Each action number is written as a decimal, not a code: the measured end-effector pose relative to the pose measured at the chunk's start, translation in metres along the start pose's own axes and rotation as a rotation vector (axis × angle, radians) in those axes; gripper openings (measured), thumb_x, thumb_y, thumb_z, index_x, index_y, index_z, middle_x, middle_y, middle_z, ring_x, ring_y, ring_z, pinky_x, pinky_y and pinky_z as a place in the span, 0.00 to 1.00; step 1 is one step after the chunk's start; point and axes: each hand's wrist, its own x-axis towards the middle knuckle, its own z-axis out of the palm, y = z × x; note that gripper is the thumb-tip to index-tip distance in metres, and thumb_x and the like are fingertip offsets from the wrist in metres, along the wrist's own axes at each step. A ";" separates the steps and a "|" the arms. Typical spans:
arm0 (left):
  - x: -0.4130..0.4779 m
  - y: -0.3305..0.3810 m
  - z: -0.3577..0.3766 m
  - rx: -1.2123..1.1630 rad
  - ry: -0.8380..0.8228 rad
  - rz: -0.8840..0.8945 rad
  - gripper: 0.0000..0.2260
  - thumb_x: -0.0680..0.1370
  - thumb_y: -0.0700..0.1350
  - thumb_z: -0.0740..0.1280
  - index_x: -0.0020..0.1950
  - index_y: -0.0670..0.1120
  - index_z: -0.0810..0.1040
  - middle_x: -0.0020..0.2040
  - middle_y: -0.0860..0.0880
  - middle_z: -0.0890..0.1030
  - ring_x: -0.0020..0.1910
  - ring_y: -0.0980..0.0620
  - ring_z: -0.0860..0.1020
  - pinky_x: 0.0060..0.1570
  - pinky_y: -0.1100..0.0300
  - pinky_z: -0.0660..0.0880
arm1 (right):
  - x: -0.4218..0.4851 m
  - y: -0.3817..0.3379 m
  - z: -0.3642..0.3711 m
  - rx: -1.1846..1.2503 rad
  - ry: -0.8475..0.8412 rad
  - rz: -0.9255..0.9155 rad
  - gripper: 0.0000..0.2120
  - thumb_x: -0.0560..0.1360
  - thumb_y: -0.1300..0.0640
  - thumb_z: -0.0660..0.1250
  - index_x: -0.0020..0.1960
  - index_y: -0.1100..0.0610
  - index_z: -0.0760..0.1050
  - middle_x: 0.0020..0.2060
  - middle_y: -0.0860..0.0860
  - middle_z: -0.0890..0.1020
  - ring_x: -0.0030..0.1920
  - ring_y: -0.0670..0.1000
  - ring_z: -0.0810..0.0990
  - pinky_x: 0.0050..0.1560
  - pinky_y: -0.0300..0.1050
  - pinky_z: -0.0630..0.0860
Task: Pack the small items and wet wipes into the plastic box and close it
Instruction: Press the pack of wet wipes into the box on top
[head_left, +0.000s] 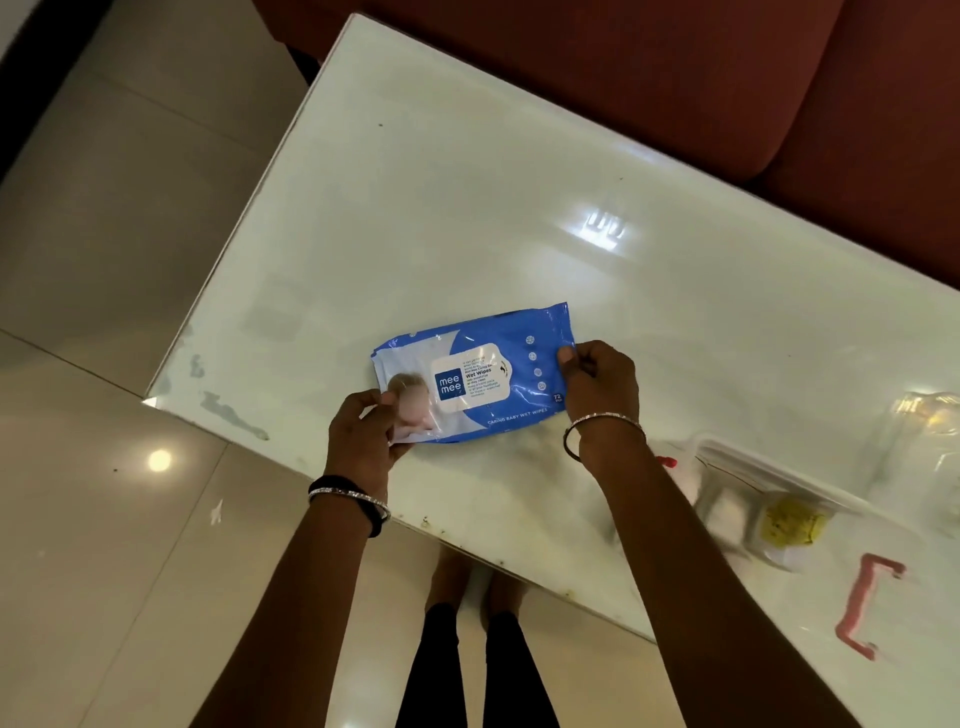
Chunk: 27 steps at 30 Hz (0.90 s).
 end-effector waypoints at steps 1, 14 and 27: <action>-0.003 0.000 0.000 -0.016 -0.017 -0.005 0.03 0.79 0.41 0.64 0.51 0.44 0.73 0.58 0.38 0.77 0.55 0.40 0.78 0.44 0.53 0.78 | -0.006 0.000 -0.005 0.030 0.011 -0.029 0.11 0.79 0.57 0.65 0.50 0.65 0.78 0.43 0.59 0.83 0.41 0.53 0.78 0.41 0.37 0.74; -0.081 0.016 0.061 0.117 -0.353 0.218 0.07 0.79 0.38 0.61 0.42 0.41 0.75 0.37 0.45 0.84 0.35 0.48 0.84 0.38 0.56 0.80 | -0.075 0.043 -0.124 0.454 0.303 -0.073 0.08 0.80 0.58 0.64 0.43 0.54 0.77 0.38 0.60 0.83 0.39 0.55 0.79 0.41 0.53 0.74; -0.156 -0.058 0.149 0.698 -0.541 0.641 0.13 0.77 0.35 0.64 0.56 0.49 0.66 0.31 0.51 0.85 0.29 0.55 0.82 0.31 0.68 0.72 | -0.110 0.154 -0.217 0.537 0.585 0.229 0.07 0.80 0.61 0.64 0.50 0.53 0.81 0.31 0.44 0.86 0.36 0.47 0.82 0.41 0.45 0.78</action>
